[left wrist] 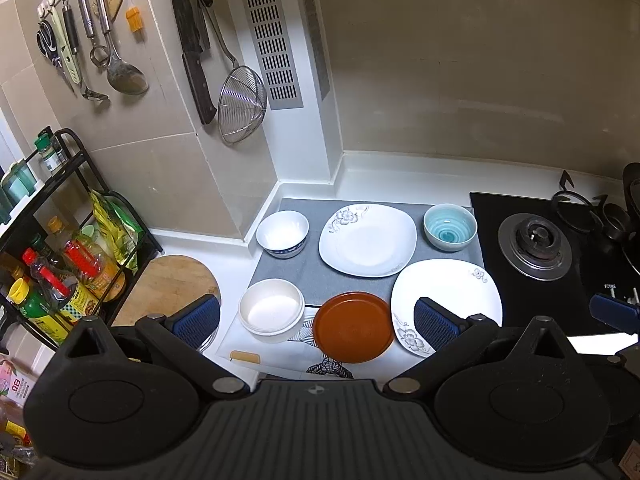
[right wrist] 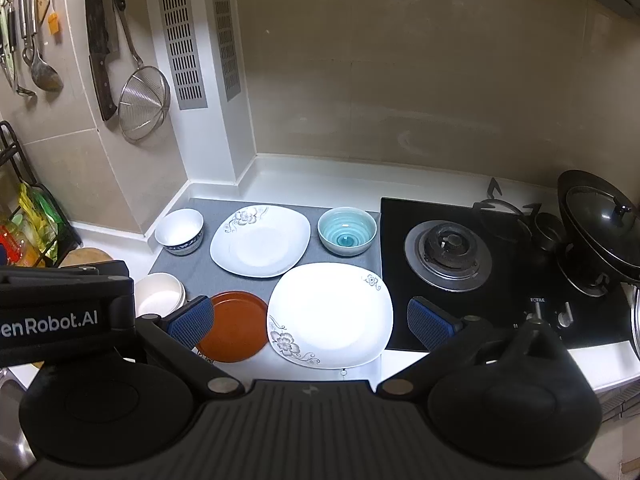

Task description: Organize plates and bowls

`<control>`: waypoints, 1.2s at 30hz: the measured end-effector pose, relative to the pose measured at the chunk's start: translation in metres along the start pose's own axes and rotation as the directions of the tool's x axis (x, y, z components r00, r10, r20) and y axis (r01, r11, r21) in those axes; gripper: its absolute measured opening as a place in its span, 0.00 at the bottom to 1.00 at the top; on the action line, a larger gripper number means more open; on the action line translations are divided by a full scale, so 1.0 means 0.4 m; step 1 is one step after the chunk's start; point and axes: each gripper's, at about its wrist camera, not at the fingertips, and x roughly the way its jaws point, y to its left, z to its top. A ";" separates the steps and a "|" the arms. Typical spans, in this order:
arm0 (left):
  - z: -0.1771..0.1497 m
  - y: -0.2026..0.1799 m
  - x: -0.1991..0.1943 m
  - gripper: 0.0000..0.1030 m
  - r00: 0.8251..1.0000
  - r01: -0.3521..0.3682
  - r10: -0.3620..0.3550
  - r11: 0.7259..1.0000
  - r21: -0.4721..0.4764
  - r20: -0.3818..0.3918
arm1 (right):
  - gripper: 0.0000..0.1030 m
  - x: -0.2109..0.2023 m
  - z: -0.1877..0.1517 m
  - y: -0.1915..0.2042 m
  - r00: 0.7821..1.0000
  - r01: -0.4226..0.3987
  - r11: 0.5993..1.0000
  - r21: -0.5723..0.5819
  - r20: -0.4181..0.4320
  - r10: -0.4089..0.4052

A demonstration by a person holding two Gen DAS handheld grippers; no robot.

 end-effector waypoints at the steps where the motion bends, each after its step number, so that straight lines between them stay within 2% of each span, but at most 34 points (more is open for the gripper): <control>1: -0.001 0.000 -0.001 1.00 1.000 -0.001 0.001 1.000 0.000 0.000 | 1.00 -0.001 -0.002 -0.001 1.000 0.000 1.000 -0.001 0.001 0.000; 25: -0.022 -0.023 -0.024 1.00 1.000 -0.028 0.028 1.000 0.011 0.005 | 1.00 -0.022 -0.032 -0.015 1.000 -0.017 1.000 0.000 0.007 0.017; 36: -0.034 -0.025 0.007 1.00 1.000 -0.013 0.013 1.000 0.023 -0.007 | 1.00 0.005 -0.051 -0.015 0.999 -0.035 0.999 0.006 0.028 0.035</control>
